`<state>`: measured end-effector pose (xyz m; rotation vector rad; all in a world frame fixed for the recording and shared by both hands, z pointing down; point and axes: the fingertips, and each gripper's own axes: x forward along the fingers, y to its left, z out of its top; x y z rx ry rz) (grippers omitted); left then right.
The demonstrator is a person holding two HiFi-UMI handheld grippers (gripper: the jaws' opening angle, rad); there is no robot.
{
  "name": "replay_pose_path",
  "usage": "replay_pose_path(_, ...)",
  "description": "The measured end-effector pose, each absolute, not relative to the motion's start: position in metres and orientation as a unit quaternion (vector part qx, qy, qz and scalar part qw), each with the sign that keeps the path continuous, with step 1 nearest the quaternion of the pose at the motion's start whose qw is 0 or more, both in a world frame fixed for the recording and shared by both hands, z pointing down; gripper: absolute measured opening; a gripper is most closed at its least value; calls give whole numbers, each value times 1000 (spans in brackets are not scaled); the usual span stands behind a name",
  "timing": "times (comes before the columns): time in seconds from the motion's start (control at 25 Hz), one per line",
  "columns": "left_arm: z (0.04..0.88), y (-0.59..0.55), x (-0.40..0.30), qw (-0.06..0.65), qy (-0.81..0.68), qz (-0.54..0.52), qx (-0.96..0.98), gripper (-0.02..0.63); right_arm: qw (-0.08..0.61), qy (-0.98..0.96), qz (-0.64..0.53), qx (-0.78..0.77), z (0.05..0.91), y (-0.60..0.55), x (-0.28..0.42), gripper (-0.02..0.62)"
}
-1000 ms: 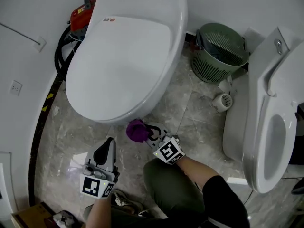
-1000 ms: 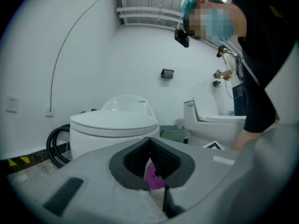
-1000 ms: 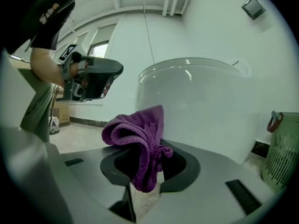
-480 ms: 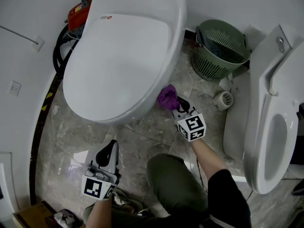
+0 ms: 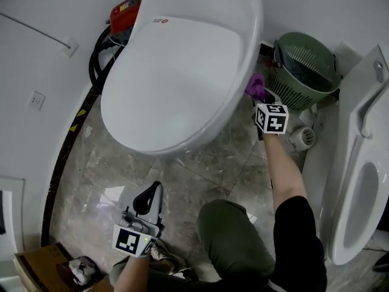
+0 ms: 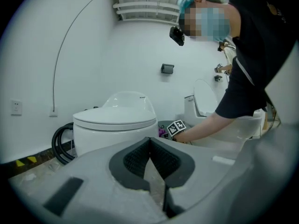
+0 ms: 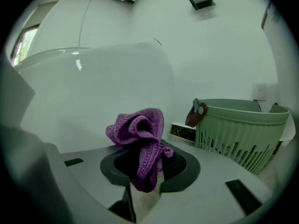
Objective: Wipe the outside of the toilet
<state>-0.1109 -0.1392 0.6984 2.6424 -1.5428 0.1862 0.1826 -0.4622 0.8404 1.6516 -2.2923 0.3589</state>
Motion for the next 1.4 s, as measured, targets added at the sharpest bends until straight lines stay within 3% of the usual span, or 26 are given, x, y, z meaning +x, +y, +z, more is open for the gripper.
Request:
replay_pose_path(0.16,694,-138,-109,34,-503,59,862,8,150,-783,145,586,846,-472,189,106)
replay_pose_path(0.48,693,-142,-108,32,-498,50,865,6,89,-814,127,559,834,-391,184,106)
replay_pose_path(0.76,699,-151,-95,42,-476,42,877,7,124,-914,76,378,854,-257,95,106)
replay_pose_path(0.96,706,-153,-71,48,-453,37,889,8,142,-955,100,240,894,-190,17,106)
replay_pose_path(1.2,710,-154,-56,47,-431,35,900,8,155,-956,132,214,929,-189,-32,106)
replay_pose_path(1.4,719,-155,-59,57,-432,48,899,7,152,-946,140,249,933,-216,-27,106)
